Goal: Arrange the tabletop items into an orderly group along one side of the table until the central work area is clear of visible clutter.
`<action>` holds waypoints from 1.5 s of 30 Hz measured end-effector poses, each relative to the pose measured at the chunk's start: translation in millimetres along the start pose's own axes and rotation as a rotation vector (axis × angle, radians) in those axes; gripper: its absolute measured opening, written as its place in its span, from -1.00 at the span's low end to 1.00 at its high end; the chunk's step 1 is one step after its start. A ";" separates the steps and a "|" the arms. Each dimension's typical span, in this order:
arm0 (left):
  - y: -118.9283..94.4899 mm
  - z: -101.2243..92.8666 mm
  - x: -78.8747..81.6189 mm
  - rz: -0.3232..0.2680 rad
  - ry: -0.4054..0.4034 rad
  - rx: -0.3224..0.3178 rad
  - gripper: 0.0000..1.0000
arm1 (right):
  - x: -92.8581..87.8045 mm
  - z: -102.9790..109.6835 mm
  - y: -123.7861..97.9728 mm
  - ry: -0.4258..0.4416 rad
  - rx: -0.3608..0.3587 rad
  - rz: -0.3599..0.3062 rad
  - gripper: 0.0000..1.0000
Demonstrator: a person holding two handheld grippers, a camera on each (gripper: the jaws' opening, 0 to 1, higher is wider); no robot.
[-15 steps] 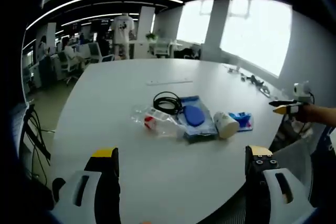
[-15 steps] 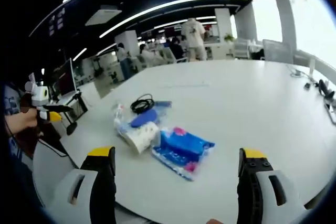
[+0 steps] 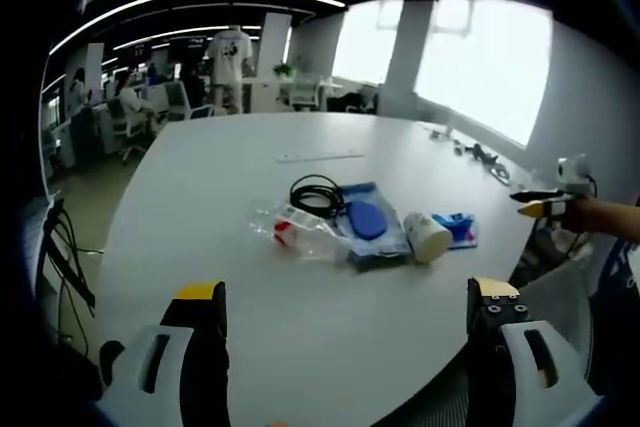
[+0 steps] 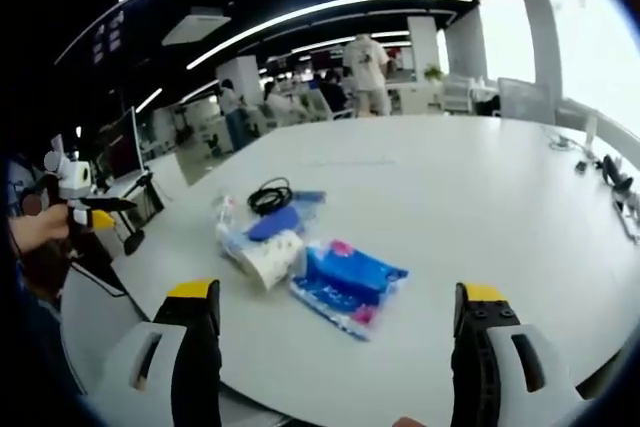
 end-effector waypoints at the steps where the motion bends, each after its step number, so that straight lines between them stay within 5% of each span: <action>1: -0.2 0.1 -0.1 0.001 0.001 -0.003 0.99 | 0.1 0.5 0.4 -0.001 -0.001 -0.002 0.90; 13: -3.2 5.0 1.7 0.003 0.037 -0.050 0.99 | -0.9 13.6 -3.0 0.002 -0.035 -0.020 0.89; 18: -7.3 7.0 9.1 -0.031 0.001 -0.044 0.99 | 0.9 15.8 -7.8 0.008 -0.039 -0.021 0.89; 45: 6.1 20.2 18.1 -0.002 0.000 -0.004 0.97 | 2.0 3.0 15.5 0.017 0.005 0.016 0.85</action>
Point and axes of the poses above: the point that each gripper's makers call its tool centre point, and the gripper's own axes: y roughly forward along the fingers, z roughly to its left, x roughly out of its top, the point moved 7 cm from there along -y, roughly backward along the fingers, and after that the axes turned 3 degrees about -z, right-handed, at the moved point
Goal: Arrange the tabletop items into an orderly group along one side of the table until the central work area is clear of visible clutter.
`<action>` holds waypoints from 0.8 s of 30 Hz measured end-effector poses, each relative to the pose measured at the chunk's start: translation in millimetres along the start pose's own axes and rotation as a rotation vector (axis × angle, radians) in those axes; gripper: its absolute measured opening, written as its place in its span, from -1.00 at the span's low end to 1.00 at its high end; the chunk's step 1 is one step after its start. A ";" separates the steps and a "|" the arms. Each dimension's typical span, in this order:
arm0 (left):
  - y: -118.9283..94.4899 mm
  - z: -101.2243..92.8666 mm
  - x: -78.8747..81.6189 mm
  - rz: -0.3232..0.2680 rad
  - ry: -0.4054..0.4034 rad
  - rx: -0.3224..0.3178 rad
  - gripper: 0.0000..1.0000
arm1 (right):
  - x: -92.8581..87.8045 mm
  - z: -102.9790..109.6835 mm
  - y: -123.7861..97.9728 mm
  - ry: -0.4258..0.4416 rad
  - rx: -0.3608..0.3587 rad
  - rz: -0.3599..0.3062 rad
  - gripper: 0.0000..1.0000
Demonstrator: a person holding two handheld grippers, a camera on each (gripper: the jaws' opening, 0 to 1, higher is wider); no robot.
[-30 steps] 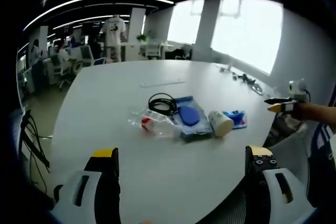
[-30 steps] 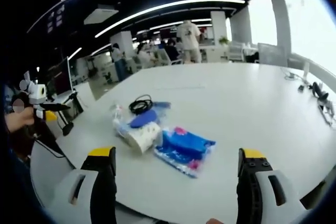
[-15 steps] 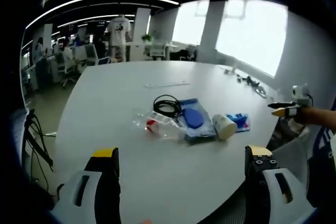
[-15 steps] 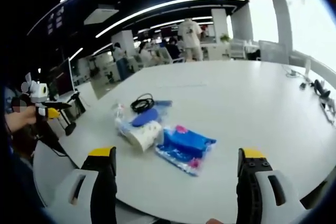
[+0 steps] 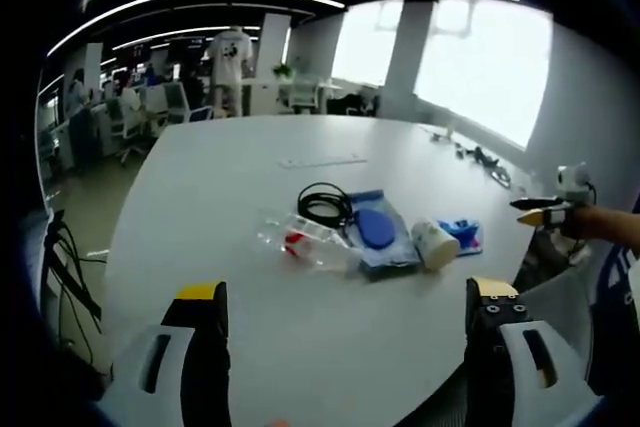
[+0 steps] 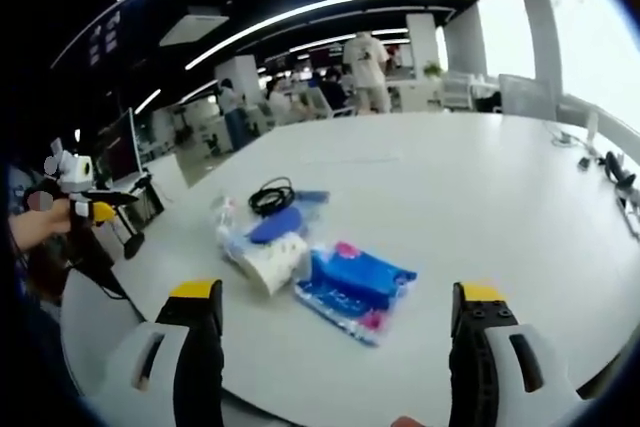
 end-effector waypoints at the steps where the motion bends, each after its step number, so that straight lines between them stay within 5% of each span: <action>1: 1.5 0.4 -0.2 0.003 0.000 -0.003 0.96 | 0.4 -0.2 1.2 0.001 0.000 0.002 0.85; 24: 12.4 15.4 -7.6 0.049 -0.030 -0.003 0.94 | 6.1 2.9 30.3 -0.027 0.033 0.038 0.83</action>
Point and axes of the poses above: the point that each gripper's makers call its tool centre point, and the gripper's own axes: y roughly forward along the fingers, z roughly to its left, x roughly out of its top, the point moved 7 cm from there along -y, roughly backward along the fingers, and after that the axes turned 3 degrees about -z, right-handed, at the moved point
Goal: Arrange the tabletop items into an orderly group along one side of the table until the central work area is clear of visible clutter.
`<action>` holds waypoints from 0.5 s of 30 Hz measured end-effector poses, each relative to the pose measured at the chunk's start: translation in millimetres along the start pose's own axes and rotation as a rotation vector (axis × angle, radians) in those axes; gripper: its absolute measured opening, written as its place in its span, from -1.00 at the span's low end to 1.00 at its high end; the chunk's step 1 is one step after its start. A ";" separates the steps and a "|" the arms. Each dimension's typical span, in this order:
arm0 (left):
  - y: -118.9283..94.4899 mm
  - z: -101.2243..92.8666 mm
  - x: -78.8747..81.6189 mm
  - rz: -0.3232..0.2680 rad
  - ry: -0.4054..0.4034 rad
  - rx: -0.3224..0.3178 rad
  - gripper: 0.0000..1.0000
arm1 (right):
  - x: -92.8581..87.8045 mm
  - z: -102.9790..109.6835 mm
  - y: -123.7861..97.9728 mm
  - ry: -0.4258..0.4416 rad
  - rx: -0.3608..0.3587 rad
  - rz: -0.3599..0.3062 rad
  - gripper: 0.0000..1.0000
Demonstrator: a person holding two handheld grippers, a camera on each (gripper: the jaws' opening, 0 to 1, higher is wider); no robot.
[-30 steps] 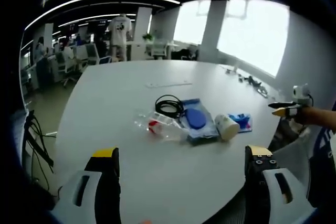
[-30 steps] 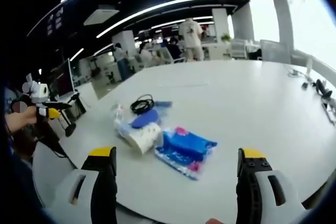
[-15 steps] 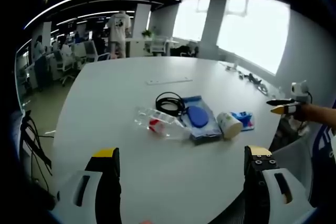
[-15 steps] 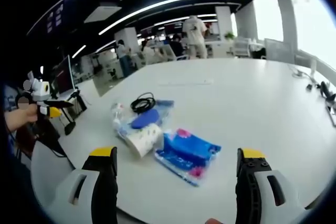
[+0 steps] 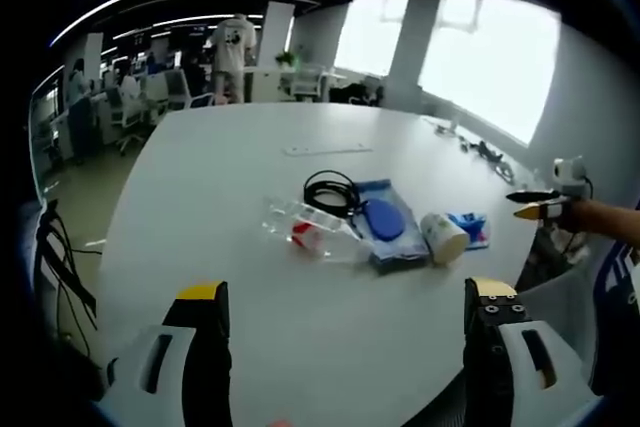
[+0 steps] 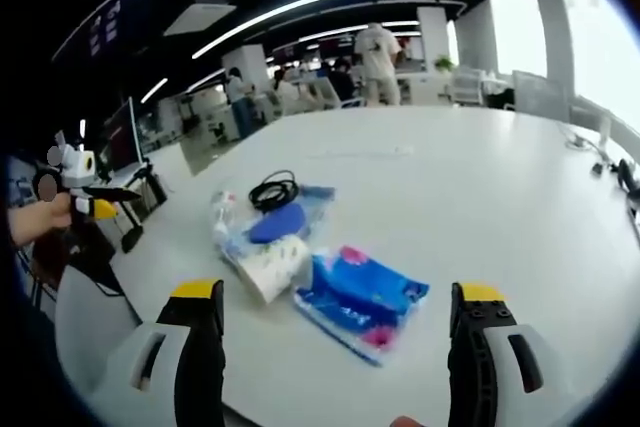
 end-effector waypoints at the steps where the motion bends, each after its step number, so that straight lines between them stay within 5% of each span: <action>1: 0.3 0.3 -0.1 0.002 0.000 -0.001 0.94 | 0.1 0.3 0.4 0.001 0.001 -0.001 0.83; 15: 6.3 8.3 2.6 0.023 0.013 0.000 0.91 | 8.1 14.8 26.3 -0.031 0.058 0.023 0.83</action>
Point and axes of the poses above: the point that each gripper's makers call its tool centre point, and the gripper's own axes: y roughly forward along the fingers, z roughly to its left, x roughly out of its top, the point moved 7 cm from there along -y, roughly backward along the fingers, and after that the axes turned 3 degrees about -z, right-handed, at the moved point
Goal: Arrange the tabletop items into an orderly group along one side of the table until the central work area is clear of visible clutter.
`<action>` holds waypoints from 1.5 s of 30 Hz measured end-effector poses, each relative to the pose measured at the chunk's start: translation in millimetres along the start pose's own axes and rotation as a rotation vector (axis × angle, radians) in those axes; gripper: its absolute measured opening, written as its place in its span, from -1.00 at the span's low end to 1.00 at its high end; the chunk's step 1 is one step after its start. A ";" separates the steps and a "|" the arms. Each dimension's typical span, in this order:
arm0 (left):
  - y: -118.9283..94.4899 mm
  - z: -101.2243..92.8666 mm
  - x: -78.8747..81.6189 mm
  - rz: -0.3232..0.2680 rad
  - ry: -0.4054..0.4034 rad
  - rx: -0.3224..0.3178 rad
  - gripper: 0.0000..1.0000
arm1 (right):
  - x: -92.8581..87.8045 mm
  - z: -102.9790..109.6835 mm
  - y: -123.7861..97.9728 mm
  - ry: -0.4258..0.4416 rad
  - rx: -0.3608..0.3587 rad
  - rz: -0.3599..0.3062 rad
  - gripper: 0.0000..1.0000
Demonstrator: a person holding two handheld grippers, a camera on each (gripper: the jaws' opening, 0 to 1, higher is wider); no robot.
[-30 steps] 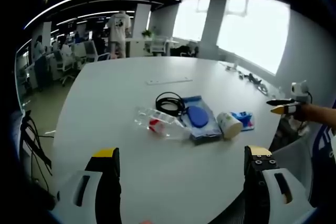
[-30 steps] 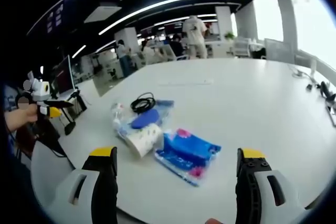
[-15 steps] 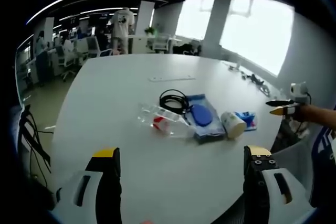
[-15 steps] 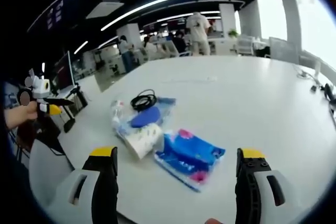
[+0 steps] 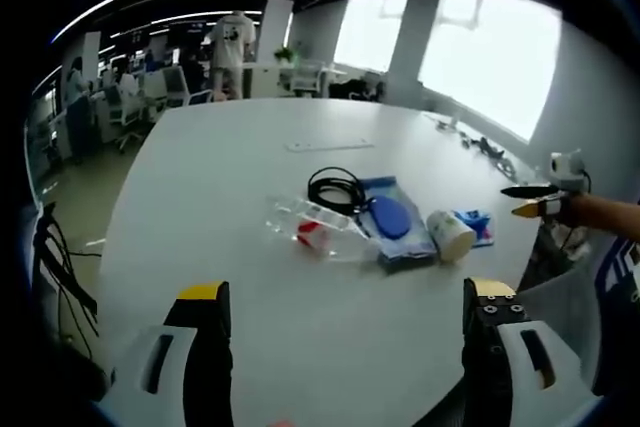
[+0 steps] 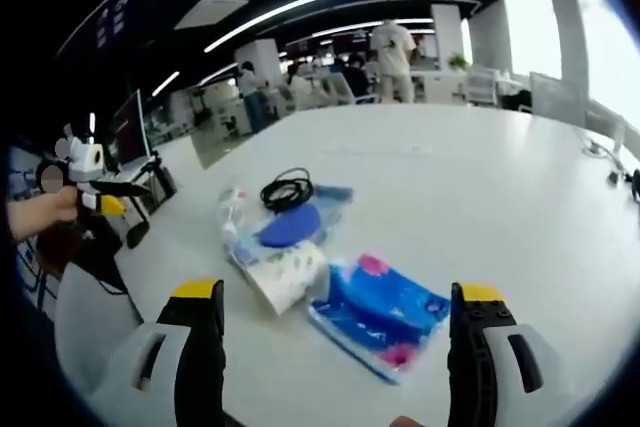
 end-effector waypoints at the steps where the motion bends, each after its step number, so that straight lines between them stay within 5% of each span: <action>1: 0.3 0.6 -0.1 0.002 0.001 0.001 0.91 | 1.0 1.0 1.6 -0.002 0.004 0.000 0.83; 45: 41.1 34.9 0.9 0.051 0.003 -0.052 0.91 | 29.8 48.4 78.2 -0.091 0.162 0.047 0.82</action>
Point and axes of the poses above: the point that each gripper's makers call its tool centre point, and the gripper's own axes: y roughly forward along the fingers, z roughly to its left, x roughly out of its top, the point moved 7 cm from there along -y, roughly backward along the fingers, and after that the axes turned 3 degrees about -z, right-handed, at the moved point
